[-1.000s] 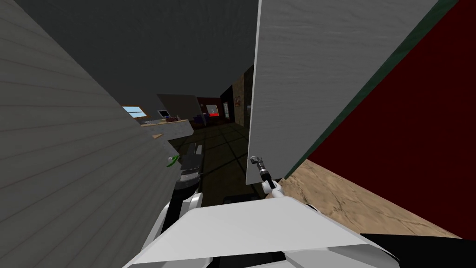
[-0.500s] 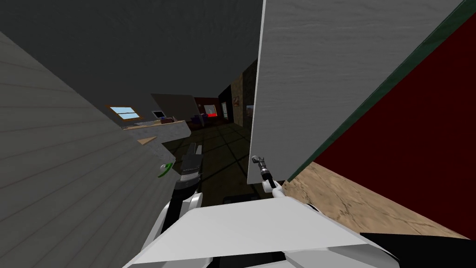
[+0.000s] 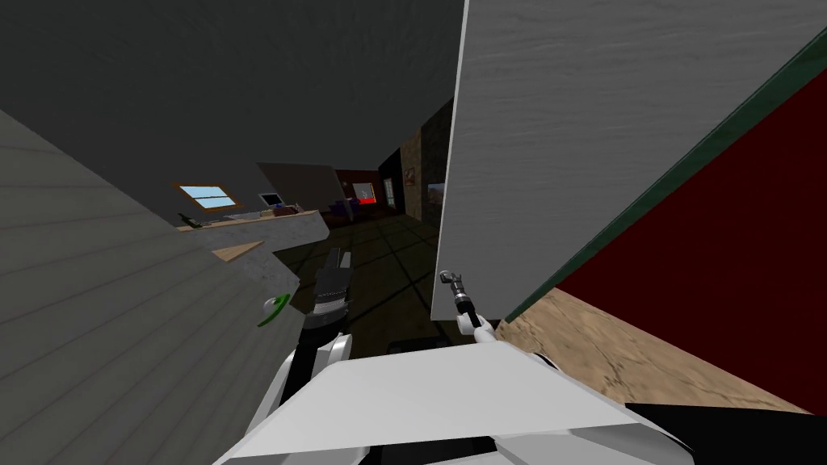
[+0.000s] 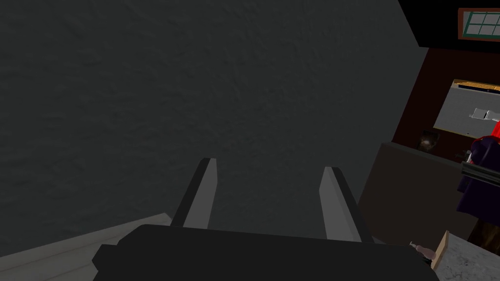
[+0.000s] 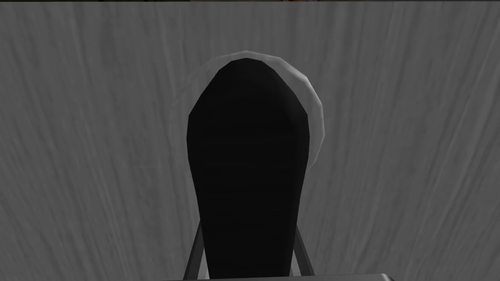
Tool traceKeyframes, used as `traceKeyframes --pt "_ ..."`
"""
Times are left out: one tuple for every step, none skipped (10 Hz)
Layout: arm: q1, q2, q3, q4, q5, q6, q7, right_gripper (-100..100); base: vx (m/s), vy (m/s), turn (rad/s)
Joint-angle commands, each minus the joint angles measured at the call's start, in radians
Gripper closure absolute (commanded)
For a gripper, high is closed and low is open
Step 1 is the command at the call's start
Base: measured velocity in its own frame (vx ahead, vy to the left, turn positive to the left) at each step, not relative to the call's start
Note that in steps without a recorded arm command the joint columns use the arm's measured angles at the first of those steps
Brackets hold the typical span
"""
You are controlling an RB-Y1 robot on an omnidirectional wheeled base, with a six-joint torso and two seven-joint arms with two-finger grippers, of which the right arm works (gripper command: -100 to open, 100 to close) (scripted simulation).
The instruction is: Push the door open
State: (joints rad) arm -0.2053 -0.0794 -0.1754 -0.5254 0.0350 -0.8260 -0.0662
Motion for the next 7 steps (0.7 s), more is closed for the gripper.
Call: traceKeyframes --pt "0.004 -0.005 -0.012 -0.025 -0.007 0.008 0.005 100 0.192 0.047 -0.042" --pt "0.004 -0.005 -0.012 -0.025 -0.007 0.008 0.005 100 0.129 0.033 -0.016" --pt "0.005 -0.01 -0.03 -0.025 -0.018 0.007 0.012 100 0.172 0.032 -0.039" --pt "0.006 -0.011 -0.035 -0.024 -0.021 0.007 0.014 100 0.19 0.065 -0.052" --pt "0.007 -0.013 -0.045 -0.024 -0.027 0.007 0.018 100 0.188 0.066 -0.062" --pt "0.008 -0.015 -0.056 -0.024 -0.034 0.007 0.022 100 0.186 0.056 -0.051" --pt "0.008 -0.018 -0.067 -0.023 -0.04 0.007 0.027 100 0.187 0.061 -0.05"
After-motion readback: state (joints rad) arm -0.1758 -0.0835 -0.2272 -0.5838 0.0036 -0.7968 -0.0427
